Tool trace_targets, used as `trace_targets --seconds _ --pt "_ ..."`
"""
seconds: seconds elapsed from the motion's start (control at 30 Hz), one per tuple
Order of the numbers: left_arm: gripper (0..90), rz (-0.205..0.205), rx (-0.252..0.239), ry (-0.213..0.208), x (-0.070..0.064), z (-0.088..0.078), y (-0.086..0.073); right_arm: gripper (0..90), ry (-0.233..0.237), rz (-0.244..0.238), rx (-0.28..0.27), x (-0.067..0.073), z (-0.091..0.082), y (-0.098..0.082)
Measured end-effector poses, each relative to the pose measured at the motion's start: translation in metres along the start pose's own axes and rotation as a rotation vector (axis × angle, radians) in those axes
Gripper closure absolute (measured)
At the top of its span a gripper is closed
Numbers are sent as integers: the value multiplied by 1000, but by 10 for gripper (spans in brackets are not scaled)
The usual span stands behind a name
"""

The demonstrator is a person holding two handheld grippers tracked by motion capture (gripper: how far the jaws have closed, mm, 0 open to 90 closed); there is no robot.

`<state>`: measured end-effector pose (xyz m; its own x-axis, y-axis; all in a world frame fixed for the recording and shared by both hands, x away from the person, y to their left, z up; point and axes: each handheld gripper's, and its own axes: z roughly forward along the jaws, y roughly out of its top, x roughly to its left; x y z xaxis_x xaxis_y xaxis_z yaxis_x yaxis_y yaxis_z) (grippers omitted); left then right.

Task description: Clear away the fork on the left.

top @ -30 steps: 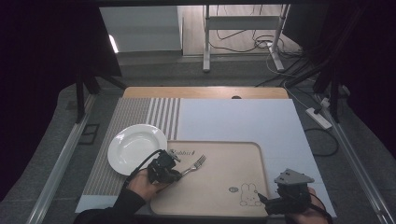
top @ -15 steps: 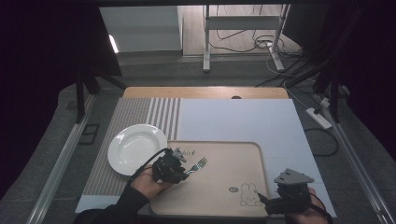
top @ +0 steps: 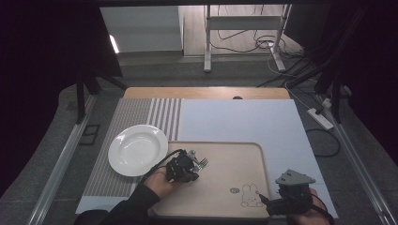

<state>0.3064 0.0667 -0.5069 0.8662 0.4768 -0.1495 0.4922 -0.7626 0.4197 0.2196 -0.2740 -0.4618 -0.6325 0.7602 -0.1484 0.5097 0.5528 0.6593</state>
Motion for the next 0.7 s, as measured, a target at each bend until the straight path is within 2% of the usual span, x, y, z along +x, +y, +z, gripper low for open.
trace_targets --seconds 0.1,0.13,0.4,0.7 --pt "893 -12 -8 0 3 1 0 0 0 0 0 0 0 0" --pt "893 -16 -9 16 4 1 -1 0 0 1 0 0 0 0" --pt "893 -56 -12 59 17 -4 -6 0 2 1 0 0 0 0" --pt "893 -131 -22 89 38 -12 -17 0 4 3 1 0 0 0"
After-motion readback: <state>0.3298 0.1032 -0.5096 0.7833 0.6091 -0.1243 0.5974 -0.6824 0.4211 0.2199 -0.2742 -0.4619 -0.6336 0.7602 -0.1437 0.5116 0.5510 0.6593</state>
